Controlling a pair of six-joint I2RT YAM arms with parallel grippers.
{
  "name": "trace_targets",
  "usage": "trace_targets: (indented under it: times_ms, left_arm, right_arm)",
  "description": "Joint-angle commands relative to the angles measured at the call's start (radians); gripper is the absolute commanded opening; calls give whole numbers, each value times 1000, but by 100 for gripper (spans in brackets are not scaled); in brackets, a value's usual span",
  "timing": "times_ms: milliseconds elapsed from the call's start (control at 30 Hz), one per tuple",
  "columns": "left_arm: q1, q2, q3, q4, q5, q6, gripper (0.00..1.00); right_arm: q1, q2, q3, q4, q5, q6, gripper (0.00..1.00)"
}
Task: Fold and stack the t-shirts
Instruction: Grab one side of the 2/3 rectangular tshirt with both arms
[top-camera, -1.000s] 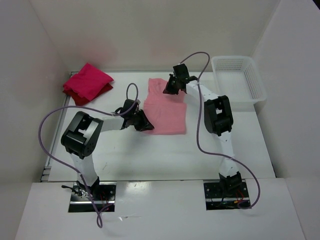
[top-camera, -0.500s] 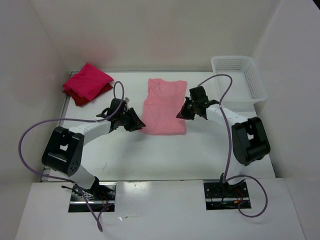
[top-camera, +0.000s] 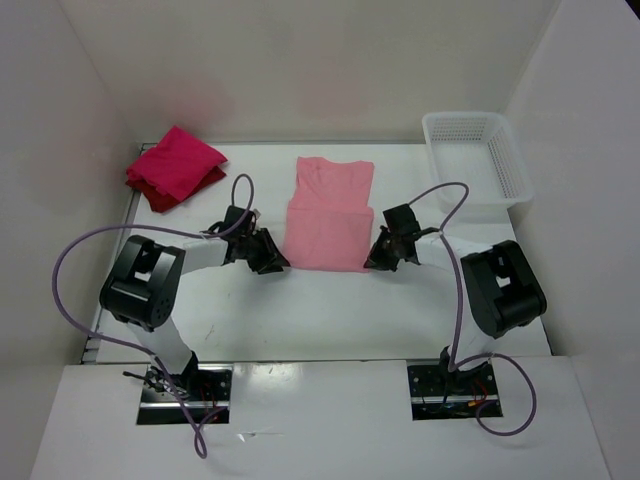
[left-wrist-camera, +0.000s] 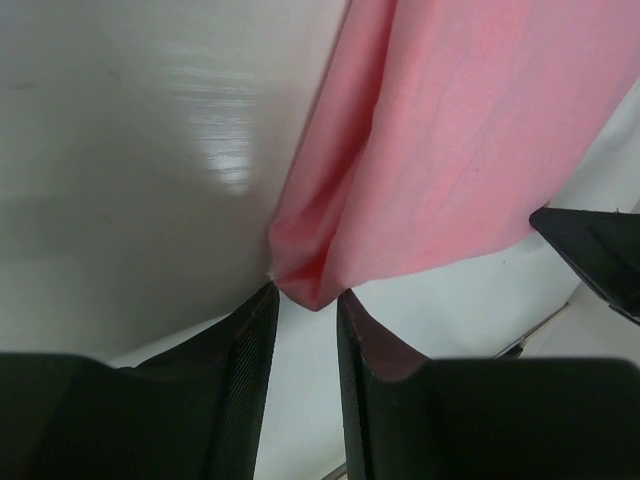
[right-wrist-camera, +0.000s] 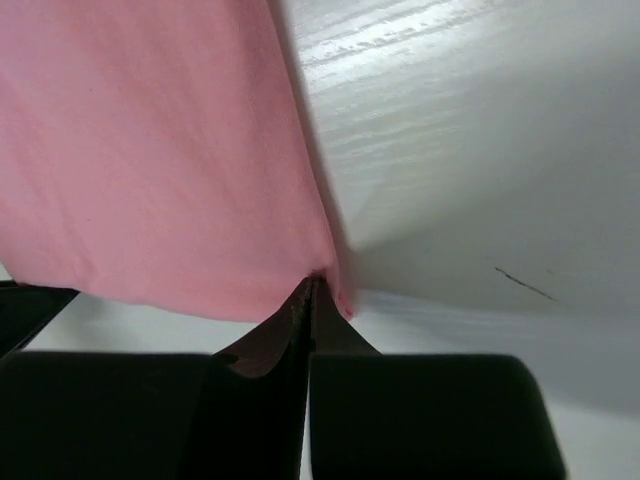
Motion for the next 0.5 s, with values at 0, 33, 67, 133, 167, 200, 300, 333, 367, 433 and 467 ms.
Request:
trace_targets:
  times_ms: [0, 33, 67, 133, 167, 200, 300, 333, 367, 433, 467]
  left_arm:
    - [35, -40, -77, -23, -59, 17, 39]
    - [35, -64, -86, -23, -59, 17, 39]
    - [35, -90, -86, -23, -59, 17, 39]
    - [35, -170, -95, -23, -70, 6, 44]
    - [35, -190, -95, -32, -88, 6, 46]
    - [35, -203, -95, -32, -88, 6, 50]
    - [35, -148, -43, -32, -74, 15, 56]
    - [35, -123, -31, -32, -64, 24, 56]
    - [35, -100, -31, -32, -53, 24, 57]
    - [35, -43, -19, -3, -31, 24, 57]
    - [35, -28, -19, 9, -21, 24, 58]
  right_arm:
    - [7, -78, -31, 14, 56, 10, 1]
    - [7, -93, -31, 3, 56, 10, 3]
    - [7, -112, -31, -6, 56, 10, 12]
    - [7, -176, -31, -20, 72, 19, 23]
    - [7, -198, -45, -29, 72, 30, 32]
    - [7, -227, -56, -29, 81, 30, 36]
    - [7, -227, -89, -6, 65, 48, 44]
    - [7, -198, -89, 3, 40, 48, 46]
    - [7, -187, -89, 3, 30, 48, 47]
    - [7, -175, -102, 35, 15, 48, 50]
    - [7, -161, -102, 36, 6, 48, 50]
